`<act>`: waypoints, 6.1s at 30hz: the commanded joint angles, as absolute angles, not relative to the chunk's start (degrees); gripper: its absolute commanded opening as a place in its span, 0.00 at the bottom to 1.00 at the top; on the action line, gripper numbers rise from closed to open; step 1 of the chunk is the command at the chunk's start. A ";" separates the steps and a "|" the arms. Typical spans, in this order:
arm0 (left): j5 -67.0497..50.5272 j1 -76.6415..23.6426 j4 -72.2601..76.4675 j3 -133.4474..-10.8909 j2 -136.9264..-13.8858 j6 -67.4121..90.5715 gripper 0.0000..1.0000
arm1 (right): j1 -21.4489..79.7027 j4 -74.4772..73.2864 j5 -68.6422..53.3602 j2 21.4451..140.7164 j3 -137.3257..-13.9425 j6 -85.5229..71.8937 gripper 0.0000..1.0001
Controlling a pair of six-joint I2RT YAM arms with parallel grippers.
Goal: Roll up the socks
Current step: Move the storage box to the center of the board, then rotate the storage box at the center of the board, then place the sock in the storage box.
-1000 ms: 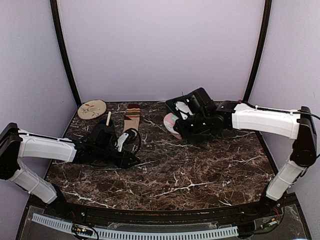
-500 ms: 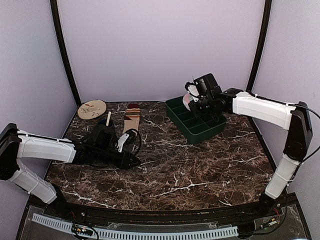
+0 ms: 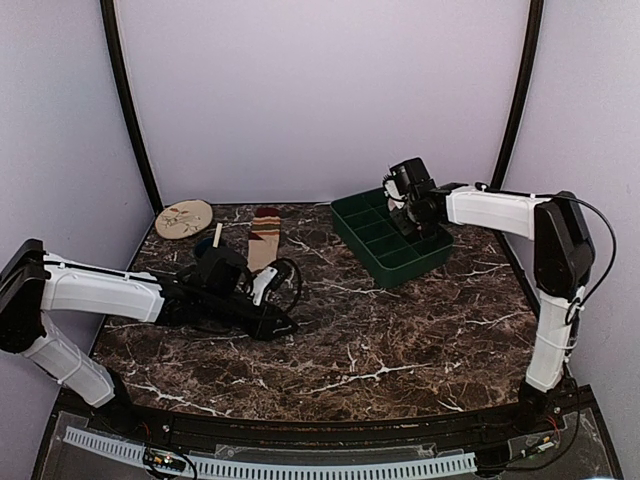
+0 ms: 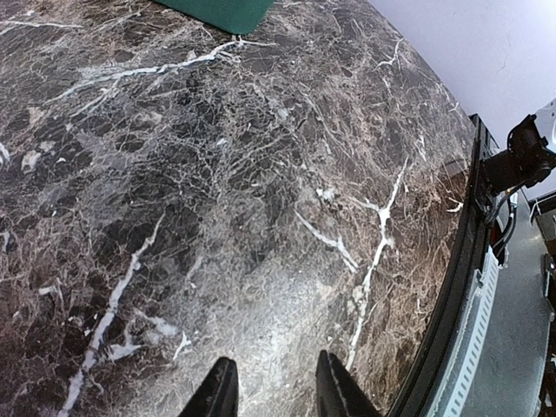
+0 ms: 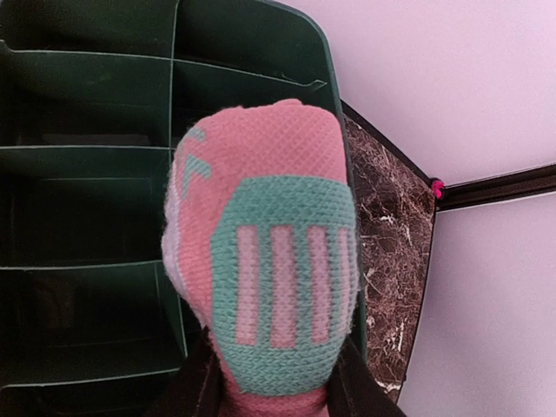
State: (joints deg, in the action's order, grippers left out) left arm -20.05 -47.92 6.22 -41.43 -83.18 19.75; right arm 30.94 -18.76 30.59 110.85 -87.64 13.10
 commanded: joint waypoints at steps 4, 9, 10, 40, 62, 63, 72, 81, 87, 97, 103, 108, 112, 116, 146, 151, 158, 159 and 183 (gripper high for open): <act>-15.63 -48.78 5.01 -44.43 -83.28 17.70 0.33 | 29.17 -18.13 35.04 116.19 -92.53 11.17 0.00; -15.41 -48.78 4.99 -46.59 -84.70 15.91 0.34 | 28.45 -21.63 35.83 120.13 -96.26 8.35 0.00; -15.55 -48.78 4.74 -47.18 -85.13 15.57 0.33 | 28.25 -22.23 35.60 120.77 -96.53 7.94 0.00; -16.67 -48.78 7.59 -48.67 -85.22 14.06 0.33 | 25.30 -32.89 14.31 121.44 -89.21 -9.17 0.00; -17.22 -48.79 10.75 -49.62 -85.74 13.83 0.32 | 22.06 -35.67 13.00 106.60 -71.89 -10.19 0.00; -17.23 -48.78 11.08 -50.16 -86.31 13.79 0.32 | 22.06 -35.59 13.12 105.43 -71.66 -10.19 0.00; -12.12 -48.62 16.82 -57.23 -94.88 12.99 0.33 | 22.06 -30.77 15.04 93.09 -74.42 -12.86 0.00; -5.93 -46.63 17.29 -69.88 -105.43 14.70 0.35 | 23.16 -36.97 19.80 83.59 -74.82 -20.68 0.00; 0.12 -44.91 17.31 -77.71 -111.51 17.71 0.36 | 26.73 -42.09 26.55 76.17 -69.53 -28.57 0.00; 5.38 -40.16 17.58 -91.74 -122.79 23.26 0.42 | 31.80 -53.80 31.71 67.75 -61.71 -43.01 0.00; 3.34 -37.33 18.06 -100.06 -128.63 25.25 0.44 | 34.01 -58.01 30.26 64.80 -58.35 -49.32 0.00; -2.65 -35.61 17.87 -107.42 -135.22 28.16 0.44 | 34.75 -58.24 28.25 66.32 -55.68 -51.95 0.00; -6.16 -35.60 17.02 -113.43 -140.43 30.73 0.45 | 34.72 -56.09 27.44 67.19 -53.73 -52.84 0.00; -8.89 -35.60 18.10 -118.03 -145.16 34.60 0.45 | 34.74 -53.86 26.91 68.55 -51.74 -53.63 0.00; -26.95 -38.25 33.08 -90.48 -137.18 34.53 0.15 | 22.59 -36.26 23.48 87.03 -62.34 -30.60 0.00; -28.12 -39.77 35.88 -79.81 -130.02 34.43 0.14 | 22.50 -35.05 22.11 92.15 -68.40 -26.27 0.00; -29.06 -43.67 37.24 -69.70 -121.38 33.97 0.15 | 22.50 -36.03 23.98 95.54 -73.12 -22.93 0.00; -29.15 -43.94 37.96 -68.49 -120.39 34.51 0.15 | 22.42 -36.44 24.91 95.33 -73.45 -22.87 0.00; -27.34 -45.09 34.89 -61.17 -108.52 31.80 0.17 | 29.76 -48.92 34.58 89.79 -77.17 -21.86 0.00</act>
